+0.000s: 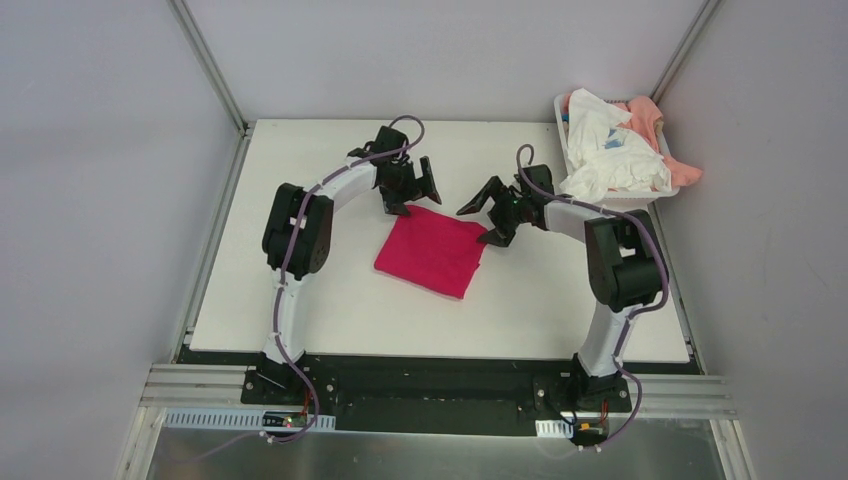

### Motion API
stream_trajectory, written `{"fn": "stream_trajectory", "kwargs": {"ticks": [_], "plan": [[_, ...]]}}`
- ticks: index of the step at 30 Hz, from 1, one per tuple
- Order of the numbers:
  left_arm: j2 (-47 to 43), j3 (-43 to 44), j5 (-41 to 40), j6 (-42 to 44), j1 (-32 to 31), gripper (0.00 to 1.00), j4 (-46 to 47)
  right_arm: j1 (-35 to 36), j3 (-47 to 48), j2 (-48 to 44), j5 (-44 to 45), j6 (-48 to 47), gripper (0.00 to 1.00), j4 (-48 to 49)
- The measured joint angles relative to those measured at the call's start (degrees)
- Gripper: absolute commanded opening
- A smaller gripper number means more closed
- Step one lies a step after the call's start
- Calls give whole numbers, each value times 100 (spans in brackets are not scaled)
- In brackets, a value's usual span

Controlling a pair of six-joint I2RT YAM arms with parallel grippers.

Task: Fold and stack the t-shirts
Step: Smooth out wrinkles on the folded tshirt

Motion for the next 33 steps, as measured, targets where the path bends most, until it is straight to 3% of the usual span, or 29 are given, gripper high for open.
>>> {"fn": "stream_trajectory", "kwargs": {"ticks": [6, 15, 21, 26, 33], "plan": [[254, 205, 44, -146, 136, 99, 109, -24, 671, 570, 129, -63, 100, -136], [-455, -933, -625, -332, 166, 99, 538, -55, 1036, 756, 264, -343, 100, -310], [-682, -1019, -824, -282, 168, 99, 302, -85, 1134, 525, 680, -798, 100, -785], [-1392, -1578, -1246, -188, 168, 99, 74, -155, 817, -621, 1134, -1001, 100, -1027], [-2839, -2710, -1731, -188, 166, 98, -79, -170, -739, -2516, 1272, -979, 100, -885]]}}
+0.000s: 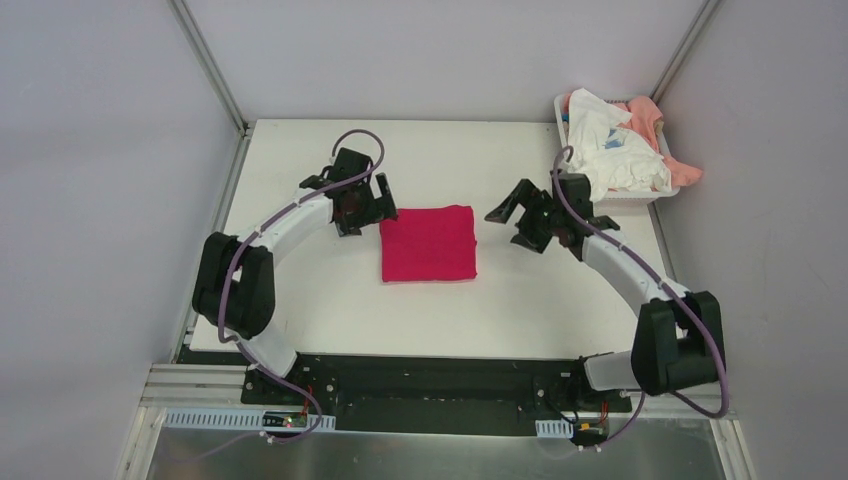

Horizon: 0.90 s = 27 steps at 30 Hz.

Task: Fold and stack the t-shirts
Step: Smooth out wrinkles on the folded tshirt, then put the neatly folded tshirt into the corner of the board with the left arm

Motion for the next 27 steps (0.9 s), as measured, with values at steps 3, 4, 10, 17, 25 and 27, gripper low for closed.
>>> {"fn": "stream_trajectory", "kwargs": {"ticks": [3, 4, 10, 17, 25, 27], "plan": [[-190, -315, -28, -39, 0, 91, -50, 0, -780, -562, 103, 42, 100, -153], [-166, -376, -28, -66, 0, 88, -48, 0, -970, -726, 142, 52, 100, -223], [358, -439, 17, -249, -2, 69, -35, 0, -1362, -1665, 348, 66, 100, -566], [955, -236, 369, -343, -28, 30, 85, 0, -1384, -2100, 627, 50, 100, -654], [1458, 258, 662, -378, -85, 0, 155, 0, -1416, -2039, 844, 0, 100, -743], [1537, 372, 656, -367, -87, 0, 155, 0, -1416, -1991, 892, -33, 100, -752]]}}
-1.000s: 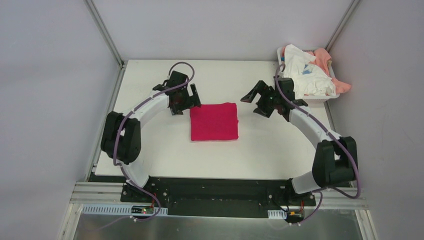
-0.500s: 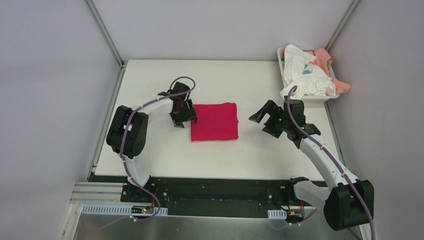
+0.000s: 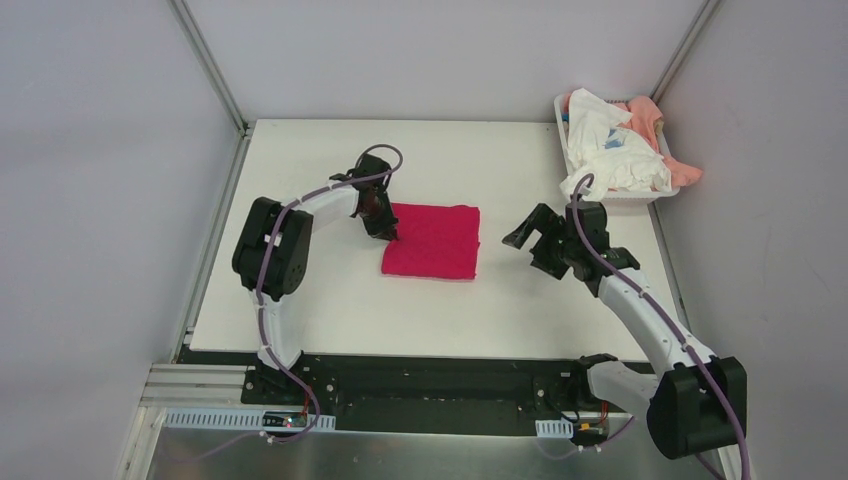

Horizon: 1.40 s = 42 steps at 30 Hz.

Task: Fold and stack the t-shirts
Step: Put the neatly folded tshirt into the corner of the board with the left arm

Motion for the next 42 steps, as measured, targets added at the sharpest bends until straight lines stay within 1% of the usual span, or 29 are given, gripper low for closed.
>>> {"fn": "stream_trajectory", "kwargs": {"ticks": [2, 6, 11, 14, 17, 22, 28, 31, 33, 42], "plan": [[76, 140, -129, 39, 0, 0, -44, 0, 0, 46, 66, -39, 100, -37], [275, 592, -785, 254, -26, 0, -278, 0, 0, 94, 225, -120, 100, -94], [684, 1408, -1810, 994, 162, 0, -575, -7, 0, 94, 442, -223, 100, -208], [979, 1961, -2199, 1539, 494, 0, -710, -17, 0, 81, 494, -256, 100, -238], [1370, 2649, -2494, 2074, 970, 0, -776, -22, 0, 55, 496, -306, 100, -232], [2240, 4037, -2962, 2846, 1733, 0, -841, -37, -164, 48, 544, -409, 100, -37], [3427, 5812, -3097, 3506, 2417, 0, -852, -70, -289, 48, 627, -544, 100, 57], [3821, 6415, -3112, 3775, 2629, 0, -839, -74, -297, 48, 748, -603, 100, 109], [3960, 6610, -3115, 3919, 2743, 0, -815, -79, -321, 48, 841, -627, 100, 131], [3998, 6749, -3132, 4216, 3051, 0, -496, -92, -334, 232, 1071, -645, 100, 164]]}}
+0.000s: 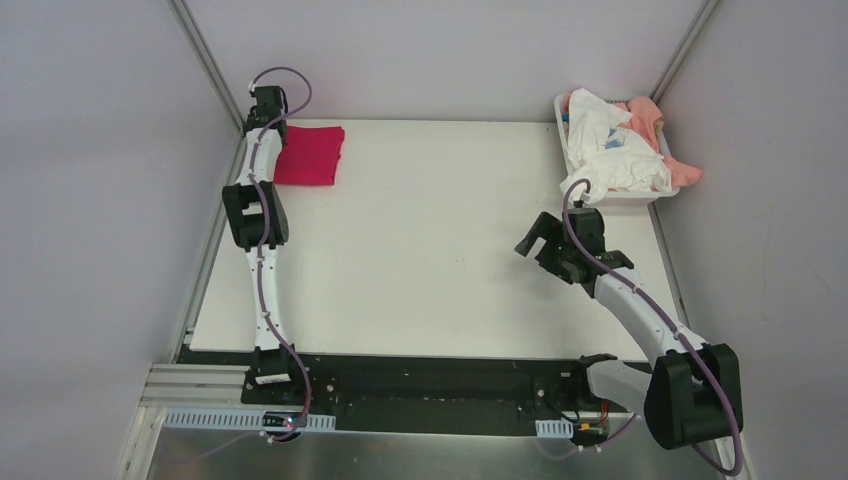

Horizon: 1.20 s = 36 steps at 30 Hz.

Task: Fold and stack the t-shirts
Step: Put the neatly folded tshirt into the corner of the board with the left arm, then reset both arms

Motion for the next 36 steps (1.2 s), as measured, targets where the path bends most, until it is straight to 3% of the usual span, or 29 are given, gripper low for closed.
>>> {"fn": "stream_trajectory", "kwargs": {"ticks": [2, 6, 12, 13, 18, 25, 28, 33, 36], "plan": [[22, 94, 0, 72, 9, 2, 76, 0, -2, 59, 4, 0, 100, 17], [50, 247, -26, 87, 72, 23, 341, 0, -7, 120, 2, 2, 100, 33], [50, 260, -321, 22, 79, 95, 562, 0, -17, 81, 7, 9, 100, 15], [48, 260, -343, -4, 79, 98, 575, 0, -17, 42, 15, 11, 100, 4], [-234, -7, -245, -367, 70, 99, 577, -2, -149, -393, 83, 52, 100, -37], [-2006, -1207, 127, -874, -227, 99, 391, -4, -190, -750, 341, 315, 100, -76], [-3305, -2223, 295, -1193, -612, 99, 380, -15, -188, -728, 396, 463, 99, -107], [-5952, -4940, 1147, -2249, -1145, 99, 455, -44, -162, -487, 175, 496, 100, -170], [-6933, -6343, 1274, -2717, -1449, 99, 446, -50, -127, -304, -129, 455, 100, -199]]}}
